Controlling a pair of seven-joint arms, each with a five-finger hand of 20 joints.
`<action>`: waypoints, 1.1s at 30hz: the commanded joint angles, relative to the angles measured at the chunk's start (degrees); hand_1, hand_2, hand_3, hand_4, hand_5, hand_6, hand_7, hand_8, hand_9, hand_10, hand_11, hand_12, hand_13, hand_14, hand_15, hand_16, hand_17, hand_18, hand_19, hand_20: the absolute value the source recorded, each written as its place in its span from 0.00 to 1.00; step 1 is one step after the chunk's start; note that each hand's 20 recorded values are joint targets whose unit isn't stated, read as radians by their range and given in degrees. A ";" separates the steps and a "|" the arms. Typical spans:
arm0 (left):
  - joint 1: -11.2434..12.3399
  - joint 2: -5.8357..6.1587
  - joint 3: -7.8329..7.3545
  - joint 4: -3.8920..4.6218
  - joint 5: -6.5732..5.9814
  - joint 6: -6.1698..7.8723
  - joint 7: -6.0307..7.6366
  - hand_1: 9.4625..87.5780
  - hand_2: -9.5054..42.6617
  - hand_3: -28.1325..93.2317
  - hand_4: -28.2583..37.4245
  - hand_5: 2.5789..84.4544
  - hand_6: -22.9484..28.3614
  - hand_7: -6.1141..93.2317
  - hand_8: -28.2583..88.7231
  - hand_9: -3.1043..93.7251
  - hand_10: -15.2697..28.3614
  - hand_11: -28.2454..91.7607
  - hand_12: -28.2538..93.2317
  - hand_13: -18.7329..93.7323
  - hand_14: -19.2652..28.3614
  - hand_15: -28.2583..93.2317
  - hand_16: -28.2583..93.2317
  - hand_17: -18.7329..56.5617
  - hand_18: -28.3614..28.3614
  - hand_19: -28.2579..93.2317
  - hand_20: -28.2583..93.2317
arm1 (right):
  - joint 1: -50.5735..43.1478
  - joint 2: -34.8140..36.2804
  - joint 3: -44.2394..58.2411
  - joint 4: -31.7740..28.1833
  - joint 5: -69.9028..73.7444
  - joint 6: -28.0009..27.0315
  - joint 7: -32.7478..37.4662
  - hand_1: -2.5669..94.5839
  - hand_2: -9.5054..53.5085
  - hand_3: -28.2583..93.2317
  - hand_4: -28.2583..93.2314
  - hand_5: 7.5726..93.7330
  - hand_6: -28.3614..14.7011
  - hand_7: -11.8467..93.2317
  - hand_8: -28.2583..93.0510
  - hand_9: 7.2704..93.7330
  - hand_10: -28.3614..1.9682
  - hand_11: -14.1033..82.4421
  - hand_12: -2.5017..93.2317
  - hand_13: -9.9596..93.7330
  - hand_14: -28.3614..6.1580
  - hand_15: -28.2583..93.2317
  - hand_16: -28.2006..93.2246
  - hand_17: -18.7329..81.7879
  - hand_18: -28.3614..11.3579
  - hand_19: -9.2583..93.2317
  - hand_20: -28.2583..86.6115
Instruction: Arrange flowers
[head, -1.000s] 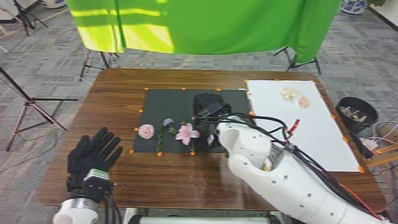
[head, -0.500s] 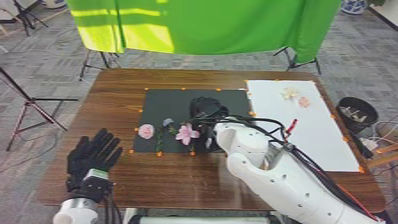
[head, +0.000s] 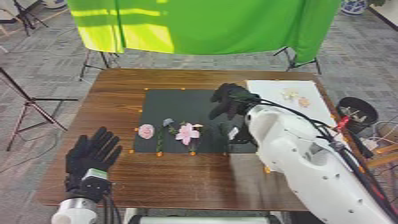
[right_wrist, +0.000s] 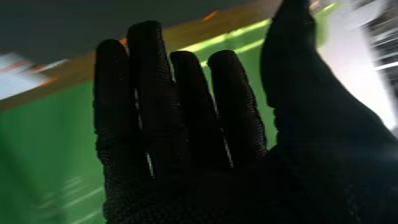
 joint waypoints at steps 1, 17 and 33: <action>1.01 1.18 -1.32 -1.28 -0.24 -0.97 3.05 0.22 0.47 0.83 0.00 0.49 0.66 0.23 0.17 0.37 0.73 0.47 0.32 0.37 0.75 0.56 0.17 0.15 0.76 0.53 0.31 | 1.78 12.82 8.26 10.97 -2.10 8.01 4.51 0.46 0.00 0.87 0.00 0.50 0.57 0.25 0.14 0.46 0.39 0.22 0.16 0.54 0.40 0.41 0.38 0.42 0.23 0.61 0.42; 0.87 0.06 1.10 -1.02 -0.45 -0.54 2.50 0.23 0.46 0.84 0.00 0.49 0.66 0.24 0.17 0.37 0.73 0.47 0.32 0.37 0.75 0.56 0.17 0.15 0.76 0.53 0.31 | 11.15 10.56 5.21 28.13 2.08 -4.54 2.32 0.52 0.06 0.87 0.00 0.34 0.59 0.26 0.13 0.27 0.55 0.20 0.13 0.39 0.47 0.29 0.38 0.37 0.30 0.43 0.40; 0.63 -1.97 1.42 -0.83 -0.54 -0.60 0.60 0.23 0.47 0.83 0.00 0.50 0.66 0.24 0.16 0.37 0.73 0.47 0.32 0.37 0.75 0.56 0.17 0.15 0.76 0.54 0.31 | 5.02 7.88 6.87 31.08 1.66 -3.08 4.44 0.61 0.02 0.84 0.00 0.58 0.61 0.27 0.13 0.67 0.56 0.30 0.22 0.67 0.57 0.42 0.43 0.46 0.31 0.66 0.48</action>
